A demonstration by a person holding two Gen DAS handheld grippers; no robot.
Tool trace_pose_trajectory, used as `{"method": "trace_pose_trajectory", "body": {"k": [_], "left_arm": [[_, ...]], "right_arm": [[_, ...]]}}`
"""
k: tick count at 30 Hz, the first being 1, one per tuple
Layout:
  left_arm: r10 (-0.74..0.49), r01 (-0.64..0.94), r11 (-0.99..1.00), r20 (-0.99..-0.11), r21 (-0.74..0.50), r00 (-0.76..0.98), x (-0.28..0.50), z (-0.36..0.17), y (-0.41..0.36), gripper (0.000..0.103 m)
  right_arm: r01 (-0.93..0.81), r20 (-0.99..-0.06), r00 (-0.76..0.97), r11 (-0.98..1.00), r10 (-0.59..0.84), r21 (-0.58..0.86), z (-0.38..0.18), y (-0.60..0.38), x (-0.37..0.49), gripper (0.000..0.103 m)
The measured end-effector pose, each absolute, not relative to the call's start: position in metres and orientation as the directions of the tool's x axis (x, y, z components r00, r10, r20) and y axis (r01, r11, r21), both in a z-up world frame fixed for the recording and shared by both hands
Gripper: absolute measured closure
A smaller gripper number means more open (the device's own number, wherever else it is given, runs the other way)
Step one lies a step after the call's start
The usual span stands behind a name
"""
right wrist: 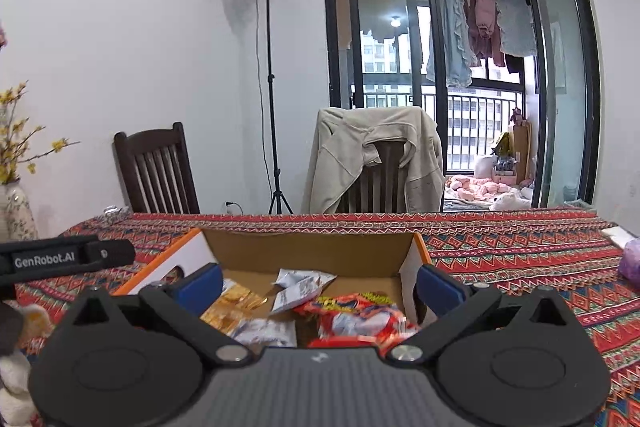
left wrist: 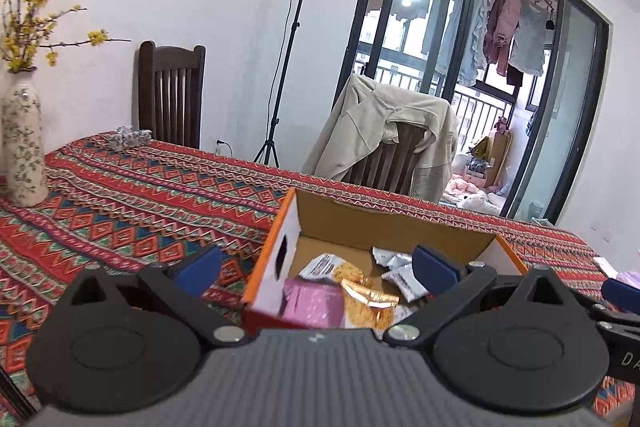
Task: Organize snacks
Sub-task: 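Withdraw both open tools from the box back to the snack pile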
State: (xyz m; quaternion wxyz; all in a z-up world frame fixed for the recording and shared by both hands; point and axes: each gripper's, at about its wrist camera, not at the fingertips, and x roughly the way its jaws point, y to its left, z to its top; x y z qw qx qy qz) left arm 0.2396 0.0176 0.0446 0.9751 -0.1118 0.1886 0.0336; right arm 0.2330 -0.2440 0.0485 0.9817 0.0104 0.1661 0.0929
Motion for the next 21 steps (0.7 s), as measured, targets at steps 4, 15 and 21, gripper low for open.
{"method": "trace_pose_trajectory", "body": {"k": [4, 15, 21], "left_arm": [[0.019, -0.102, 0.975, -0.388, -0.195, 0.922, 0.214, 0.039, 0.027, 0.0], [0.028, -0.11, 0.981, -0.447, -0.159, 0.894, 0.163, 0.007, 0.053, 0.0], [0.032, -0.108, 0.985, -0.474, -0.134, 0.88, 0.147, -0.01, 0.061, 0.0]], "right_arm": [[-0.178, -0.335, 0.926, 0.984, 0.177, 0.027, 0.046, -0.24, 0.206, 0.0], [-0.179, -0.404, 0.899, 0.984, 0.168, 0.011, 0.022, -0.236, 0.157, 0.0], [-0.172, -0.447, 0.879, 0.985, 0.167, 0.029, 0.002, -0.236, 0.145, 0.0]]}}
